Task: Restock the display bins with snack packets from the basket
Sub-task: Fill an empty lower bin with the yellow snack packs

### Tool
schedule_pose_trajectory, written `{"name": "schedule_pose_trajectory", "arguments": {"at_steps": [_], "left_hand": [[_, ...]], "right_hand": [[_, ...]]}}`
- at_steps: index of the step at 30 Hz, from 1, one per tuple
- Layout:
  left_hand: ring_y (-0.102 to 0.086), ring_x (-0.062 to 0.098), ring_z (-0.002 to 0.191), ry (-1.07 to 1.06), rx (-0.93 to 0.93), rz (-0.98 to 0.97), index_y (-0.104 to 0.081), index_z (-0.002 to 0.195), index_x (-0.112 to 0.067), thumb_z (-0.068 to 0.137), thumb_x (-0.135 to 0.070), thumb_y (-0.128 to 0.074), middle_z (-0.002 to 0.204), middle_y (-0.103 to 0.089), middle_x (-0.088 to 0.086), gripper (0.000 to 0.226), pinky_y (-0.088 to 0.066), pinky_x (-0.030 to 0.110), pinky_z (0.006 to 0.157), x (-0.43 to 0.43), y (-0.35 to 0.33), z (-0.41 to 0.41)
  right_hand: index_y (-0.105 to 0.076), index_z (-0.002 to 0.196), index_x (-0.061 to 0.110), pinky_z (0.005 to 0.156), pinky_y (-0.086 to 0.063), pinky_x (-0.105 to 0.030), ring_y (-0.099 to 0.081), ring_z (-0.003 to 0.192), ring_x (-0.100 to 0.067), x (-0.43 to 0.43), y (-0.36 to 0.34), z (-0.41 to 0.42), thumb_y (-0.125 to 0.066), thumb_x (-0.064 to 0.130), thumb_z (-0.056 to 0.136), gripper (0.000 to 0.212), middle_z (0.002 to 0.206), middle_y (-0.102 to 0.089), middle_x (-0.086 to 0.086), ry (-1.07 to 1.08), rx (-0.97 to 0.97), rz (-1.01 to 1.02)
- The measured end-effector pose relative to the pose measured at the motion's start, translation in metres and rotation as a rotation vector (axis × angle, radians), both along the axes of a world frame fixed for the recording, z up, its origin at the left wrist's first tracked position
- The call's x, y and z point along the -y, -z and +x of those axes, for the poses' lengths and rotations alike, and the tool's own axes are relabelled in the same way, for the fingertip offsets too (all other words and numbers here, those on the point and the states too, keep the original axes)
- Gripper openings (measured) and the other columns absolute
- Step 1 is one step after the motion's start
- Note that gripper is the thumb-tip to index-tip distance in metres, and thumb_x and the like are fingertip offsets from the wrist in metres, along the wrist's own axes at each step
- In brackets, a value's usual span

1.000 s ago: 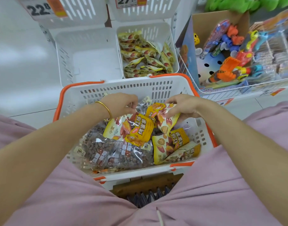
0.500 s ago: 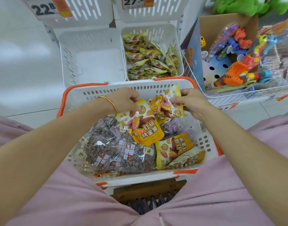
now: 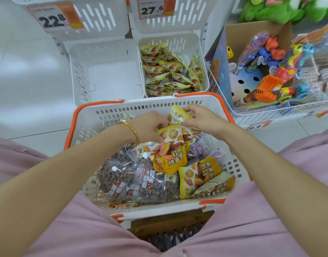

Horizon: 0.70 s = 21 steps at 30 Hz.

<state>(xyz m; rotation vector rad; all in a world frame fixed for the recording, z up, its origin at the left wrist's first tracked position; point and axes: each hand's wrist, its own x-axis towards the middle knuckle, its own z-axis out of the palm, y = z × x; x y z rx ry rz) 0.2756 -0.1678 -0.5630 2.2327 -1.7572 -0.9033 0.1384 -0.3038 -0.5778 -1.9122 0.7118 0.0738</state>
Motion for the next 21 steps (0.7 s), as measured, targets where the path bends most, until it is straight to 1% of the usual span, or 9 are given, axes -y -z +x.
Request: {"name": "schedule_pose_trajectory", "arguments": {"at_steps": [3, 5, 8, 11, 12, 14, 16, 18, 21], "left_hand": [[-0.05, 0.022, 0.092, -0.084, 0.049, -0.179, -0.061, 0.094, -0.012, 0.076, -0.017, -0.075, 0.106, -0.04, 0.003, 0.024, -0.045, 0.034, 0.085, 0.003, 0.004, -0.002], [-0.049, 0.021, 0.098, -0.158, 0.055, -0.315, -0.06, 0.091, -0.016, 0.074, -0.017, -0.076, 0.112, -0.037, 0.003, 0.023, -0.044, 0.034, 0.089, 0.004, 0.008, -0.003], [-0.043, 0.02, 0.104, -0.234, 0.075, -0.444, -0.053, 0.079, -0.017, 0.072, -0.014, -0.078, 0.12, -0.038, 0.005, 0.026, -0.039, 0.031, 0.09, 0.005, 0.014, 0.001], [-0.047, 0.02, 0.086, -0.214, 0.031, -0.377, -0.042, 0.074, -0.019, 0.078, -0.013, -0.071, 0.093, -0.048, -0.001, 0.03, -0.039, 0.028, 0.075, 0.009, 0.017, 0.002], [-0.046, 0.021, 0.079, -0.204, 0.024, -0.354, -0.039, 0.074, -0.019, 0.08, -0.012, -0.069, 0.081, -0.046, -0.003, 0.031, -0.038, 0.029, 0.068, 0.011, 0.019, 0.001], [-0.042, 0.02, 0.07, -0.21, 0.021, -0.353, -0.037, 0.076, -0.016, 0.082, -0.012, -0.065, 0.072, -0.041, -0.007, 0.03, -0.033, 0.024, 0.057, 0.012, 0.021, -0.002], [-0.041, 0.019, 0.066, -0.193, 0.049, -0.386, -0.035, 0.079, -0.015, 0.082, -0.014, -0.065, 0.07, -0.043, -0.006, 0.03, -0.028, 0.023, 0.051, 0.015, 0.021, -0.004], [-0.044, 0.02, 0.063, -0.169, 0.064, -0.403, -0.033, 0.082, -0.015, 0.083, -0.017, -0.066, 0.074, -0.052, 0.001, 0.033, -0.03, 0.025, 0.05, 0.02, 0.017, -0.005], [-0.053, 0.021, 0.065, -0.156, 0.07, -0.423, -0.031, 0.084, -0.017, 0.083, -0.023, -0.068, 0.079, -0.059, 0.004, 0.037, -0.039, 0.029, 0.054, 0.033, 0.007, 0.0]], "right_hand": [[-0.062, 0.094, 0.015, 0.064, -0.048, -0.024, -0.058, 0.072, -0.012, 0.0, 0.004, 0.002, -0.06, 0.011, 0.091, 0.005, 0.082, -0.062, 0.002, 0.067, 0.129, -0.007], [-0.068, 0.087, 0.009, 0.069, -0.047, -0.026, -0.056, 0.069, -0.009, 0.004, 0.003, 0.001, -0.057, 0.019, 0.094, 0.016, 0.076, -0.063, 0.004, 0.133, 0.18, 0.047], [-0.068, 0.082, 0.009, 0.081, -0.045, -0.035, -0.057, 0.078, -0.015, 0.003, 0.006, 0.0, -0.052, 0.025, 0.096, 0.027, 0.083, -0.066, -0.003, 0.117, 0.14, 0.076], [-0.06, 0.085, -0.009, 0.076, -0.042, -0.039, -0.05, 0.076, -0.022, -0.004, 0.005, 0.002, -0.051, 0.043, 0.094, 0.053, 0.085, -0.06, -0.028, 0.09, 0.115, 0.07], [-0.056, 0.086, -0.012, 0.072, -0.042, -0.041, -0.047, 0.073, -0.021, -0.003, 0.004, 0.003, -0.053, 0.051, 0.089, 0.064, 0.08, -0.057, -0.029, 0.065, 0.1, 0.068], [-0.058, 0.081, 0.001, 0.065, -0.041, -0.038, -0.047, 0.067, -0.017, -0.001, -0.003, 0.004, -0.062, 0.056, 0.082, 0.055, 0.071, -0.054, -0.016, -0.048, 0.007, 0.0], [-0.061, 0.091, 0.016, 0.064, -0.042, -0.027, -0.054, 0.071, -0.011, -0.004, -0.007, 0.005, -0.074, 0.046, 0.074, 0.037, 0.078, -0.058, 0.002, -0.184, -0.126, -0.132], [-0.06, 0.1, 0.016, 0.065, -0.043, -0.025, -0.056, 0.076, -0.012, -0.006, -0.007, 0.007, -0.082, 0.038, 0.067, 0.046, 0.084, -0.06, 0.004, -0.229, -0.174, -0.268], [-0.059, 0.091, 0.016, 0.063, -0.042, -0.028, -0.057, 0.076, -0.017, 0.004, -0.012, 0.012, -0.084, 0.034, 0.065, 0.041, 0.081, -0.059, 0.001, -0.198, -0.157, -0.359]]}}
